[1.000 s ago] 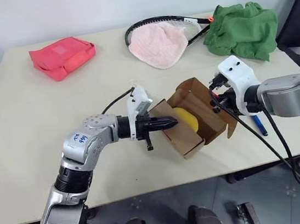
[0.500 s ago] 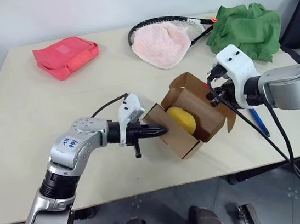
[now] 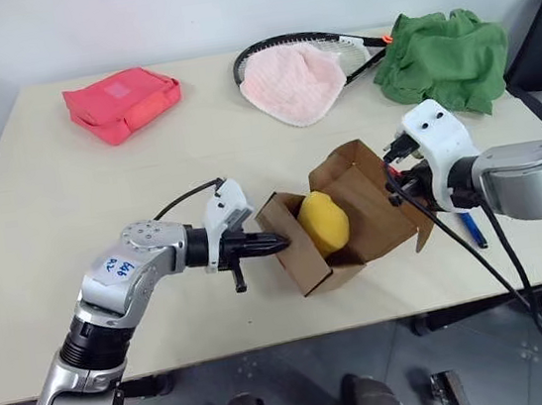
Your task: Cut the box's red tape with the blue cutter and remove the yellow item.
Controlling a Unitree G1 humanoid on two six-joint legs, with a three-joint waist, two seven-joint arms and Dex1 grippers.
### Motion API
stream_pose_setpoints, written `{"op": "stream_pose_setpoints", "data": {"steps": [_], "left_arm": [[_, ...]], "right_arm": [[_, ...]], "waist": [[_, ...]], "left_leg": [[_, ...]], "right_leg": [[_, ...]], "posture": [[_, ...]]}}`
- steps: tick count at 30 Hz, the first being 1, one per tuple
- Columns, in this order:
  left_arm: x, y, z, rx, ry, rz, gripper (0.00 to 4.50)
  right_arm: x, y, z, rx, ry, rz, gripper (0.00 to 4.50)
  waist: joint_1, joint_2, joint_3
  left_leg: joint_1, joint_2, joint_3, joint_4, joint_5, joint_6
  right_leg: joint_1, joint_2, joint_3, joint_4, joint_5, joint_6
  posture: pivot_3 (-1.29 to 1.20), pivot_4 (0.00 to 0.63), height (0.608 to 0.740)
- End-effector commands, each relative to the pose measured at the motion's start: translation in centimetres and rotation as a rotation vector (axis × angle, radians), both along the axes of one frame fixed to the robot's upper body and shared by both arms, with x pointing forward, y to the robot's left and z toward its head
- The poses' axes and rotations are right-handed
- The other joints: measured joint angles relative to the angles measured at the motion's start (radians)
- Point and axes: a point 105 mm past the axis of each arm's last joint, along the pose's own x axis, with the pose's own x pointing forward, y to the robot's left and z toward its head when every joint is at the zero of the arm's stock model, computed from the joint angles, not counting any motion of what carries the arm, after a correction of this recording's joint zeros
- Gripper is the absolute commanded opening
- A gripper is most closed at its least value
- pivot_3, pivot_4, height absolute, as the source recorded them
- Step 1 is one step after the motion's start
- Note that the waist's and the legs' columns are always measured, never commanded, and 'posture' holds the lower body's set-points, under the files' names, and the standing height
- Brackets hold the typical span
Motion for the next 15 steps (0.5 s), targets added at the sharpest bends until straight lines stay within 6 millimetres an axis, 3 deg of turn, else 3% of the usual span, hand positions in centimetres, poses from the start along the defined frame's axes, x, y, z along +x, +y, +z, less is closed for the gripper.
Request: {"op": "stream_pose_setpoints", "data": {"steps": [1, 15], "left_arm": [[0.1, 0.5, -2.0, 0.065, 0.046, 0.06, 0.0], [0.6, 0.9, -2.3, 0.066, 0.035, 0.122, 0.0]], "right_arm": [[-0.6, 1.6, -0.3, -0.005, -0.02, 0.07, 0.01], [-0.2, 2.3, -1.5, 0.013, -0.038, 0.053, 0.01]], "waist": [[0.001, 0.0, 0.0], [-0.001, 0.0, 0.0]], "left_leg": [[0.0, 0.0, 0.0, 0.0, 0.0, 0.0], [-0.002, 0.0, 0.0, -0.001, 0.0, 0.0]], "right_leg": [[0.0, 0.0, 0.0, 0.0, 0.0, 0.0], [-0.003, 0.0, 0.0, 0.0, 0.0, 0.0]], "posture": [[0.0, 0.15, 0.74], [0.0, 0.15, 0.74]]}}
